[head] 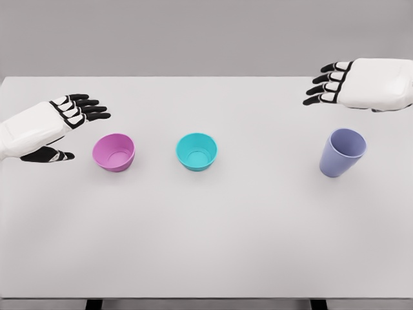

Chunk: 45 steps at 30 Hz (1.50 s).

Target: Stacking bowl and cup with both arms

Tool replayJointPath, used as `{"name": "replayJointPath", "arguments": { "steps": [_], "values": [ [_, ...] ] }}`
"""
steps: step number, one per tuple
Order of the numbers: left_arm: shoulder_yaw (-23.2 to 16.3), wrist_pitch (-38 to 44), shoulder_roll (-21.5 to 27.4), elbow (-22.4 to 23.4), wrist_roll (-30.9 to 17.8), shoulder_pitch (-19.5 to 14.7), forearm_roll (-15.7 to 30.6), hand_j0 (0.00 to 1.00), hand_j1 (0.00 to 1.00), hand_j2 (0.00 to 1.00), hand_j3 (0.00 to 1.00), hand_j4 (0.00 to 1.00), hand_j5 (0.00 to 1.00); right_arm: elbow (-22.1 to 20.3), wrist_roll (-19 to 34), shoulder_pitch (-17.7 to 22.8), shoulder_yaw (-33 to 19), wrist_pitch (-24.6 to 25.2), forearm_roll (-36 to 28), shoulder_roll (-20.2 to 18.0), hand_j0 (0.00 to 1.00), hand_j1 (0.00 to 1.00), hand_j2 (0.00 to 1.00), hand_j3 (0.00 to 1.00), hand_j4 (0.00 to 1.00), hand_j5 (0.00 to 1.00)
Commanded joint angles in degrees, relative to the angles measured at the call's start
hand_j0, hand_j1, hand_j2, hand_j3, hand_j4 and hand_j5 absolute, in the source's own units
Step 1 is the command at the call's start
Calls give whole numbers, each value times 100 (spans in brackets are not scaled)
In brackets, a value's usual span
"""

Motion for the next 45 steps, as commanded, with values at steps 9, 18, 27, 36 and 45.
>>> {"name": "replayJointPath", "arguments": {
  "steps": [9, 18, 27, 36, 45],
  "values": [
    [1076, 1, -1, -35, -2516, -88, 497, 100, 100, 100, 100, 100, 100, -15, -1, 1167, -1903, 12, -407, 233, 100, 100, 100, 100, 100, 100],
    [523, 1, -625, -606, -3419, -1010, 1281, 100, 100, 100, 100, 100, 100, 20, -1, 1257, -1922, 12, -433, 295, 100, 100, 100, 100, 100, 100],
    [-2176, 160, 192, -536, -3419, -2768, 2327, 100, 100, 100, 100, 100, 100, 29, -1, 1336, -1869, 12, -433, 295, 100, 100, 100, 100, 100, 100],
    [-2378, 1884, 131, -536, -3419, -2856, 2433, 100, 100, 100, 100, 100, 100, 46, -1, 1406, -1869, 12, -433, 295, 100, 100, 100, 100, 100, 100],
    [-2589, 1892, -142, -360, -3419, -2856, 2336, 100, 100, 100, 100, 100, 100, 90, -1, 1503, -1922, 12, -425, 392, 100, 100, 100, 100, 100, 100]
  ]
}}
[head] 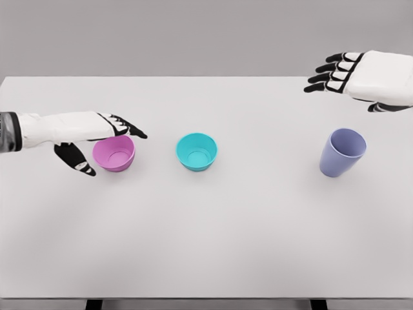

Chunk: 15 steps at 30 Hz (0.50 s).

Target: Stacking bowl and cup with both arms

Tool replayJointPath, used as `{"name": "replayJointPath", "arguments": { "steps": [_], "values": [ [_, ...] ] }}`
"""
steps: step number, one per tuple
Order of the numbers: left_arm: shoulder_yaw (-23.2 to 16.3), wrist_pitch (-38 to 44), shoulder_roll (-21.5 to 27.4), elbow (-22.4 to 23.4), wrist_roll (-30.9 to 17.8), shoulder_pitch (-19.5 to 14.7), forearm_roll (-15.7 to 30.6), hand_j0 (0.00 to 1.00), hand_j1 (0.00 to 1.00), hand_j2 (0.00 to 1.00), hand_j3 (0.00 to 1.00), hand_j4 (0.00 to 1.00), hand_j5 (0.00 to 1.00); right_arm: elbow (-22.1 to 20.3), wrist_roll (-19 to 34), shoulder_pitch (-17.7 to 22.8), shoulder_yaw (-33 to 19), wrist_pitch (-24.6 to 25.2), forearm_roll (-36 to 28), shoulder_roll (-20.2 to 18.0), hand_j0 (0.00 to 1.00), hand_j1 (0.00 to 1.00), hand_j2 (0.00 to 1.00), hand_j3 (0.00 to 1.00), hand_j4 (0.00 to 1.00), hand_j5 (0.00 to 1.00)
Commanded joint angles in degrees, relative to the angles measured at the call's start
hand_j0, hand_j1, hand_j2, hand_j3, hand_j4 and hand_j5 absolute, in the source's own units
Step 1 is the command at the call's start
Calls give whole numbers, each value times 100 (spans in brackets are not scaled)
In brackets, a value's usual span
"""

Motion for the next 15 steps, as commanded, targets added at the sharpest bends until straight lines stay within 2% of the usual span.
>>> {"name": "replayJointPath", "arguments": {
  "steps": [1, 3, 6, 13, 15],
  "values": [
    [-65, 24, -47, 65, 2, 0, 5, 100, 100, 100, 100, 100, 100, 21, -3, 0, -18, 16, -16, 36, 100, 100, 100, 100, 100, 100],
    [-92, 32, -126, 162, 2, 0, -74, 100, 100, 100, 100, 100, 100, 39, -3, -26, -18, 16, -16, 36, 100, 100, 100, 100, 100, 100],
    [-101, 24, -223, 320, 2, 0, -144, 100, 100, 100, 100, 100, 100, 30, -3, -70, -9, 16, -16, 256, 100, 100, 100, 100, 100, 100],
    [-171, 32, -293, 452, 2, -44, -127, 100, 100, 100, 100, 100, 100, 39, -3, -18, -9, 16, -16, 151, 100, 100, 100, 100, 100, 100],
    [-399, 32, -284, 566, 2, -219, -31, 100, 100, 100, 100, 100, 100, 39, -3, -9, 0, 16, -16, 159, 100, 100, 100, 100, 100, 100]
  ]
}}
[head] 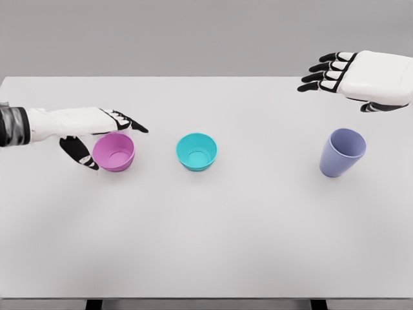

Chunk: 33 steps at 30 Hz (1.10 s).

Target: Stacking bowl and cup with both arms

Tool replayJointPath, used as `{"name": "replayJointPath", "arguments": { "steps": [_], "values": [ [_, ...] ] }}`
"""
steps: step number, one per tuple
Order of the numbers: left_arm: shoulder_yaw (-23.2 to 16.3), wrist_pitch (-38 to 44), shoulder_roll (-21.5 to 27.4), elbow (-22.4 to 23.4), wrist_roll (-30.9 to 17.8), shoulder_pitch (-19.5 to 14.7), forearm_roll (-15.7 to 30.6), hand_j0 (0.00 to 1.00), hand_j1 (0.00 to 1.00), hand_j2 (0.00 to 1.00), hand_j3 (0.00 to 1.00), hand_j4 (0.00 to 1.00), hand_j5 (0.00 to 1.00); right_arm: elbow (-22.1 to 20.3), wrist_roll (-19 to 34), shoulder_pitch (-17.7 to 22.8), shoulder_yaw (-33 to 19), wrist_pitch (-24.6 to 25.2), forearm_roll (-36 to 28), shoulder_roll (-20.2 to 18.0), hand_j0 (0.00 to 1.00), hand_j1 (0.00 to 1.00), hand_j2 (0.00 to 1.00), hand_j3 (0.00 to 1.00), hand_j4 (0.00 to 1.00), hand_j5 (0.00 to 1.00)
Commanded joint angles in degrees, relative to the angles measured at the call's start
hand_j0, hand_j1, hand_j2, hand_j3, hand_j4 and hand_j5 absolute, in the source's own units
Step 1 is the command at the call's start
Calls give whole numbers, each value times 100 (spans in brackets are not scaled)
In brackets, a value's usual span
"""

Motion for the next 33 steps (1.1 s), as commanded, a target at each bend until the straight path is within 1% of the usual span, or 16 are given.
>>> {"name": "replayJointPath", "arguments": {
  "steps": [1, 2, 3, 5, 8, 10, 12, 15, 18, 25, 28, 33],
  "values": [
    [-253, 7, 1, 110, 1, -1, 145, 100, 100, 100, 100, 100, 100, 4, -3, 0, 0, 15, -20, -12, 100, 100, 100, 100, 100, 100],
    [-421, 7, 1, 145, 1, -115, 216, 100, 100, 100, 100, 100, 100, 4, -3, 9, 18, 15, -20, 23, 100, 100, 100, 100, 100, 100],
    [-465, 7, 1, 163, 1, -150, 242, 100, 100, 100, 100, 100, 100, 4, -3, 9, 9, 15, -20, 23, 100, 100, 100, 100, 100, 100],
    [-482, 7, 1, 198, 1, -150, 251, 100, 100, 100, 100, 100, 100, -5, -3, 18, -17, 15, -20, -162, 100, 100, 100, 100, 100, 100],
    [-482, 7, -17, 286, 1, -150, 251, 100, 100, 100, 100, 100, 100, 4, -3, 9, -26, 15, -20, -162, 100, 100, 100, 100, 100, 100],
    [-553, 7, -17, 365, 1, -159, 251, 100, 100, 100, 100, 100, 100, 4, -3, -9, -26, 15, -20, -162, 100, 100, 100, 100, 100, 100],
    [-561, 7, -35, 417, 1, -168, 251, 100, 100, 100, 100, 100, 100, 4, -3, 0, -26, 15, -20, -100, 100, 100, 100, 100, 100, 100],
    [-570, 7, -114, 523, 1, -168, 242, 100, 100, 100, 100, 100, 100, 4, -3, 0, -26, 15, -20, -135, 100, 100, 100, 100, 100, 100],
    [-579, -2, -158, 558, 1, -177, 154, 100, 100, 100, 100, 100, 100, 4, -3, -9, -26, 15, -20, -153, 100, 100, 100, 100, 100, 100],
    [-579, -11, -202, 576, 1, -177, -364, 100, 100, 100, 100, 100, 100, 4, -3, -17, -26, 15, -20, -135, 100, 100, 100, 100, 100, 100],
    [-579, -19, -245, 576, 1, -212, -478, 100, 100, 100, 100, 100, 100, 4, -3, -9, -26, 15, -20, -127, 100, 100, 100, 100, 100, 100],
    [-579, -63, -404, 751, 1, -212, -672, 100, 100, 100, 100, 100, 100, 4, -3, 0, -26, 15, -20, -135, 100, 100, 100, 100, 100, 100]
  ]
}}
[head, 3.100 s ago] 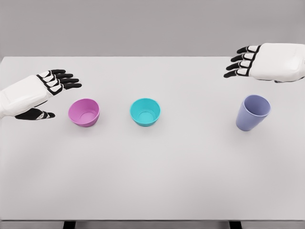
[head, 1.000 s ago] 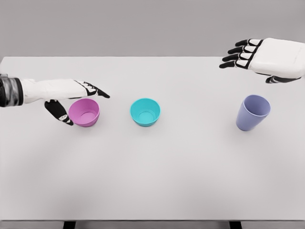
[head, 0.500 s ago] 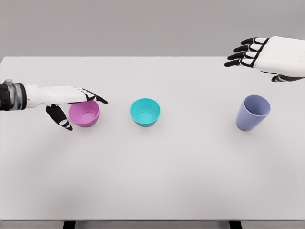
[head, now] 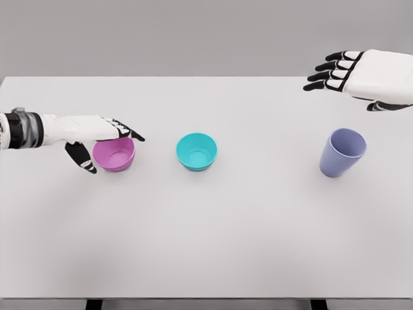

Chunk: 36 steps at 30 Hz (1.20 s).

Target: Stacking bowl and cup with both arms

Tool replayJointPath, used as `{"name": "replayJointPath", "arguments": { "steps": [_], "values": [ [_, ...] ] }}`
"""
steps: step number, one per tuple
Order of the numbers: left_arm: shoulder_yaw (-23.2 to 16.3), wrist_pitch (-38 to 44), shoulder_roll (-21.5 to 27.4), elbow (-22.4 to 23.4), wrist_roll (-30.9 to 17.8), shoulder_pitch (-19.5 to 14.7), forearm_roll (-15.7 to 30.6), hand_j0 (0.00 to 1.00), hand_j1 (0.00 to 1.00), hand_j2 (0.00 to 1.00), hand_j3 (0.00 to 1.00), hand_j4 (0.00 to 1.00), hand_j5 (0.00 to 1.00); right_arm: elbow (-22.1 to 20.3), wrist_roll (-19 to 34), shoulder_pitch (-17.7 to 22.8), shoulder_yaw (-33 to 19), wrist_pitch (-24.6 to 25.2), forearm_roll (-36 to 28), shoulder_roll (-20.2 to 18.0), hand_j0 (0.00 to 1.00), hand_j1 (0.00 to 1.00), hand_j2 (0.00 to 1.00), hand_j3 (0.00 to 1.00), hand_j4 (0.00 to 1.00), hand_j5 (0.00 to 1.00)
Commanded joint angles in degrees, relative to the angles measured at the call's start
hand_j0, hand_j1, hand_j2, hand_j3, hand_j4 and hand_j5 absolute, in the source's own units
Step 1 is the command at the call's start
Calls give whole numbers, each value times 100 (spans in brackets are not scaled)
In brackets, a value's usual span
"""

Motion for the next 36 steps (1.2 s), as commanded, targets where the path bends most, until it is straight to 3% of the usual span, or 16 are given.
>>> {"name": "replayJointPath", "arguments": {
  "steps": [1, 18, 36],
  "values": [
    [2, -4, -95, 95, 2, 0, -78, 100, 100, 100, 100, 100, 100, 0, -3, 0, -2, 15, -20, -3, 100, 100, 100, 100, 100, 100],
    [-24, 49, -201, 192, 2, 35, -298, 100, 100, 100, 100, 100, 100, 0, -3, -9, -11, 15, -20, -47, 100, 100, 100, 100, 100, 100],
    [-16, -4, -464, 622, 2, 70, -500, 100, 100, 100, 100, 100, 100, 0, -3, 0, -11, 15, -20, 41, 100, 100, 100, 100, 100, 100]
  ]
}}
